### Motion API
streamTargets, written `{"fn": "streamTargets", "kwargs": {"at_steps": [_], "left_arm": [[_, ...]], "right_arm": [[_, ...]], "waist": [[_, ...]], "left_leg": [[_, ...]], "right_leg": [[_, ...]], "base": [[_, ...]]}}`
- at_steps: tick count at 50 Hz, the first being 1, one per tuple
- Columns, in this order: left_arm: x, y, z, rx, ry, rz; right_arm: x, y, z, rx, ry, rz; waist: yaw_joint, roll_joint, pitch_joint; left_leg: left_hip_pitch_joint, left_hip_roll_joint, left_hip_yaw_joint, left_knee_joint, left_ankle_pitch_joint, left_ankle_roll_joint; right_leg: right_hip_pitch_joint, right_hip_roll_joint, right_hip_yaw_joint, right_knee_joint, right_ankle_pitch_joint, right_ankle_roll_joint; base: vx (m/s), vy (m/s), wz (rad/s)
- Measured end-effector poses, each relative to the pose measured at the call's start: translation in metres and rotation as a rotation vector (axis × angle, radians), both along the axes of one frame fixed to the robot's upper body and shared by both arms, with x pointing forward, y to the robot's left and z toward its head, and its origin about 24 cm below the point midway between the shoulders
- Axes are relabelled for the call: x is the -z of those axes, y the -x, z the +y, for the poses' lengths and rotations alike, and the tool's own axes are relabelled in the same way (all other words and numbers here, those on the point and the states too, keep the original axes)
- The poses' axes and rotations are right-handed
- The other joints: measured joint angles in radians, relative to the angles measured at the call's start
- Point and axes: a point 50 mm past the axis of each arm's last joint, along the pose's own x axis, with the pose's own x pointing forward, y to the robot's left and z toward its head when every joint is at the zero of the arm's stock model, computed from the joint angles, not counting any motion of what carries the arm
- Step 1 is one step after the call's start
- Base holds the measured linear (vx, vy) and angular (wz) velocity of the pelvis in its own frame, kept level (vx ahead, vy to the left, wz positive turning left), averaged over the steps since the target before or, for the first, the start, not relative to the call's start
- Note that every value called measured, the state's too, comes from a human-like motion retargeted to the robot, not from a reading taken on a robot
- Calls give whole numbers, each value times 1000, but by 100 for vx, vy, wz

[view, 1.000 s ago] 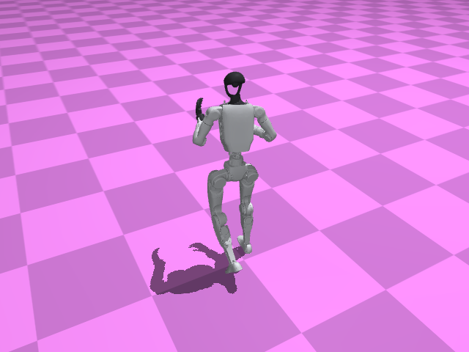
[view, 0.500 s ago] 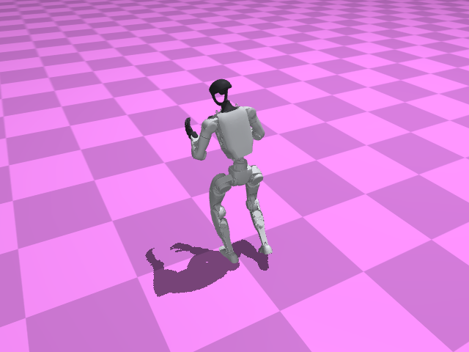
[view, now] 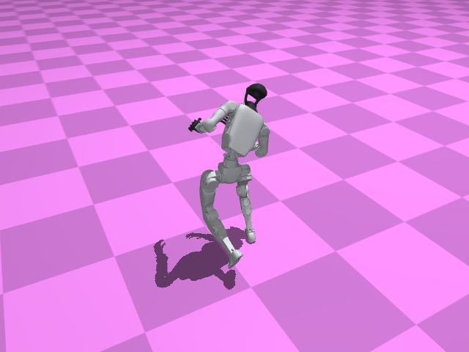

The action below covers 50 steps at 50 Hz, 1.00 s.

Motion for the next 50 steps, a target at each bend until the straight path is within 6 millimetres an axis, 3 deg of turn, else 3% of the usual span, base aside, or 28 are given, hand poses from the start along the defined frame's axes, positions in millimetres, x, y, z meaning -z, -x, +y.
{"fn": "streamTargets", "kwargs": {"at_steps": [4,10,13,18,20,22,25,27,30,34,37,41,43,45,47,50], "left_arm": [[35,38,25,-124,64,182],[64,82,53,-253,215,365],[74,80,50,-276,323,387],[69,51,34,-219,442,312],[62,35,25,-169,441,268],[46,14,19,-116,397,202],[11,-21,6,-16,308,68],[-24,-46,-6,57,237,-50],[-88,-74,-27,149,141,-263],[-168,-75,-55,238,39,-563],[-200,-62,-64,275,63,-723],[-197,-41,-53,300,198,-789],[-187,-29,-48,302,273,-794],[-177,-19,-44,297,320,-785],[-165,-15,-41,267,338,-752],[-136,-16,-31,191,345,-641]], "right_arm": [[-21,0,18,-37,-36,-101],[-33,4,37,-79,-102,-148],[-31,4,37,-80,-123,-123],[-16,-7,21,44,-99,-107],[-4,-14,12,130,-74,-103],[7,-19,5,195,-73,-72],[19,-24,-4,250,-104,7],[17,-25,-11,286,-121,9],[10,-22,-26,350,-112,-60],[4,-4,-53,382,-158,-83],[4,12,-67,390,-210,-66],[19,23,-74,427,-228,-19],[28,23,-72,469,-190,-18],[34,22,-69,505,-151,-27],[35,15,-64,514,-156,-38],[26,1,-54,486,-212,-62]], "waist": [[9,0,40],[48,0,44],[85,0,35],[192,0,-6],[238,-6,-26],[261,-64,-41],[257,-203,-45],[247,-287,-20],[223,-400,26],[108,-485,19],[37,-499,-27],[-22,-484,-100],[-61,-495,-88],[-86,-510,-56],[-73,-495,-30],[-10,-441,14]], "left_leg": [[-107,32,219,28,-163,97],[-260,-4,293,-227,-287,93],[-287,11,291,-433,-255,96],[-251,44,219,-878,-105,52],[-207,63,148,-1026,-35,25],[-178,58,69,-1031,10,33],[-183,32,20,-798,-118,111],[-188,40,3,-619,-243,156],[-166,50,-18,-458,-376,194],[-70,45,-92,-490,-433,167],[65,60,-112,-659,-379,120],[231,75,-110,-851,-144,58],[292,53,-134,-840,-10,39],[305,29,-154,-725,72,40],[227,45,-141,-489,49,77],[71,121,-124,-130,-72,130]], "right_leg": [[-30,-54,121,117,-70,33],[77,-111,185,70,-104,79],[217,-130,144,-59,-71,96],[491,-84,72,-330,96,141],[560,-36,74,-357,210,141],[577,-13,90,-281,309,120],[547,39,175,-56,398,110],[506,141,235,123,335,129],[376,163,161,336,180,54],[233,178,-1,295,56,7],[174,191,-110,39,52,34],[229,252,-226,-580,220,139],[311,275,-231,-876,326,209],[376,274,-215,-1018,410,245],[382,276,-204,-950,418,192],[312,296,-206,-598,217,49]], "base": [[83,13,-77],[82,20,-60],[85,23,-35],[94,26,-45],[101,29,-52],[102,28,-9],[100,23,48],[94,14,56],[89,12,56],[95,9,107],[109,5,38],[119,3,-23],[124,1,21],[120,1,23],[112,2,-13],[107,5,-38]]}}
